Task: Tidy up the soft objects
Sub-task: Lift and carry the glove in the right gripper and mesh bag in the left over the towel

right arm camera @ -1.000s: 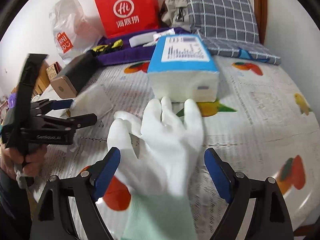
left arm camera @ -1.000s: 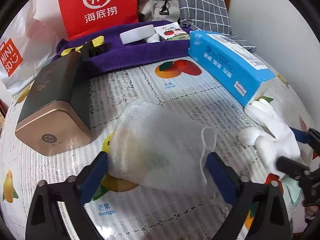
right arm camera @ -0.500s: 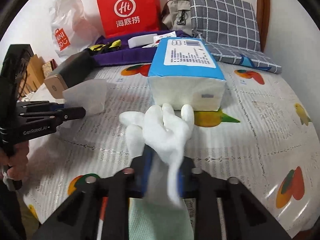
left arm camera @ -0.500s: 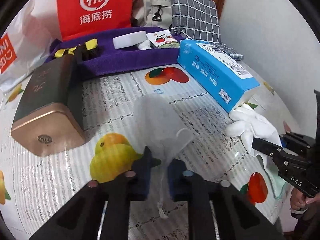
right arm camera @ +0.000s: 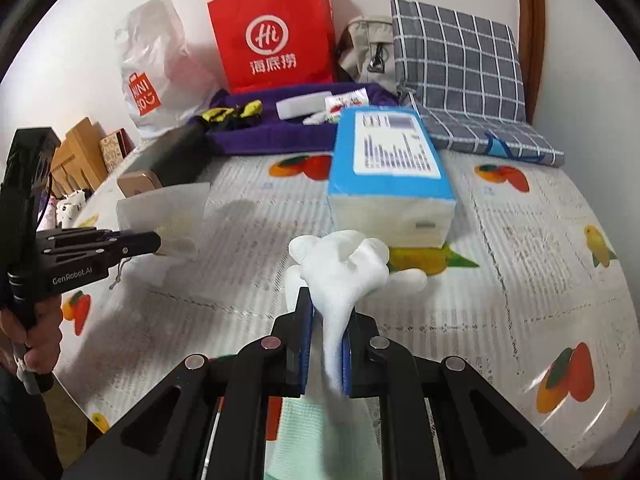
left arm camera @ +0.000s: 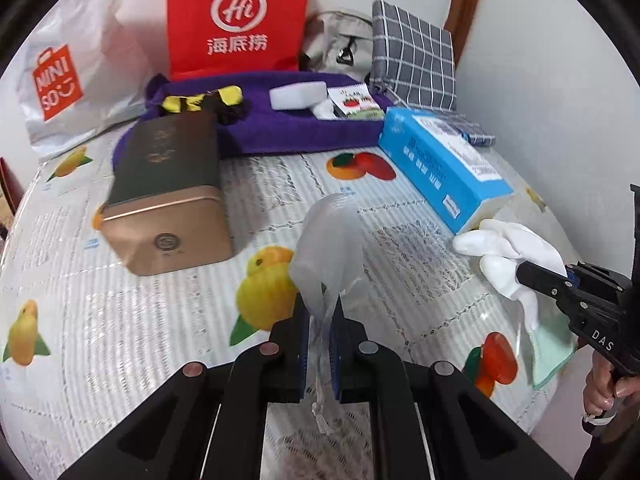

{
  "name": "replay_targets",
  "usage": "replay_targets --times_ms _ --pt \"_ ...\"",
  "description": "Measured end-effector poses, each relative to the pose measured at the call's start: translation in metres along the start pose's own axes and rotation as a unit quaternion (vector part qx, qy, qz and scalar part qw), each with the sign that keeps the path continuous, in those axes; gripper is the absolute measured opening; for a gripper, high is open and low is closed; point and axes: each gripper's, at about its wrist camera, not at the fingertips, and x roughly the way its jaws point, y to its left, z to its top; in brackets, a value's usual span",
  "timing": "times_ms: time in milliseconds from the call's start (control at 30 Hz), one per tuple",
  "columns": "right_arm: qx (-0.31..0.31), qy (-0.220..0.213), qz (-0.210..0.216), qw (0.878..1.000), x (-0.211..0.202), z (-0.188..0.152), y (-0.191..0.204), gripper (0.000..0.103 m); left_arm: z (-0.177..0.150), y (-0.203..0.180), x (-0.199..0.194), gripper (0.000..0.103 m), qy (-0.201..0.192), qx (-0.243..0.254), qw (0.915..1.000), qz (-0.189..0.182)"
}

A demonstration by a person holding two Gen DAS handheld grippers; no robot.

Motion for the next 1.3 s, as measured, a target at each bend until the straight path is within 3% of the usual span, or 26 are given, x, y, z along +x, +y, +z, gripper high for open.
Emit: replay_targets --times_ms 533,1300 --pt "-0.026 -0.021 0.028 0.999 -0.025 0.034 0.023 0.012 0.015 0.017 -0.058 0.008 -0.048 -0.035 0.9976 0.036" --pt "-0.037 -0.054 0.025 0.998 -0.037 0.106 0.014 0.012 0.079 0.029 -0.073 0.008 -0.076 -0.078 0.9914 0.072"
